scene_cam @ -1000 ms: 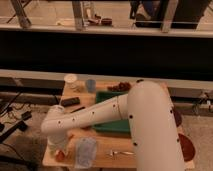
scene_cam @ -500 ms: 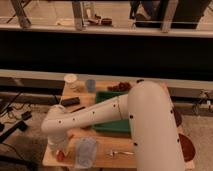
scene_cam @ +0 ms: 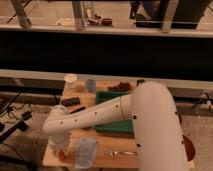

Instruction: Place pepper in tray

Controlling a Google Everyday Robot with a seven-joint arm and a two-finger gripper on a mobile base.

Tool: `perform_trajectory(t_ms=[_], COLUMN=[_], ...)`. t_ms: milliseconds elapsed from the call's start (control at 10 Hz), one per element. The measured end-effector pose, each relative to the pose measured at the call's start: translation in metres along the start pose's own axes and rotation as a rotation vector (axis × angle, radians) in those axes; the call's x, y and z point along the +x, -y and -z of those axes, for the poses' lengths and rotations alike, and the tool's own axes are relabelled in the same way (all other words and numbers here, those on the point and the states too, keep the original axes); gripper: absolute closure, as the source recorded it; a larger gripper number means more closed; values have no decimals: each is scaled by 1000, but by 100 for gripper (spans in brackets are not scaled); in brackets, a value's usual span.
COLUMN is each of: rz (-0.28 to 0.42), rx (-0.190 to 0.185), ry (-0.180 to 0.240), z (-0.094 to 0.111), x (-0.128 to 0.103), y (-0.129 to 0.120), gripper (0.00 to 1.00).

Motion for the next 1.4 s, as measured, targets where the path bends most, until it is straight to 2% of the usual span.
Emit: perform_trajectory(t_ms=[200, 600, 700, 900, 1000, 1200, 1400], rz=[-18, -74, -86, -104, -111, -132, -170], rx=[18, 77, 99, 131, 146, 163, 160], ry=[-30, -120, -150, -200, -220, -243, -261], z=[22, 101, 127, 160, 173, 186, 198], x=[2, 0, -2, -2, 2, 11, 21], y=[-3, -18, -24, -36, -44, -65, -100], gripper=[80, 80, 80, 80, 80, 80, 80])
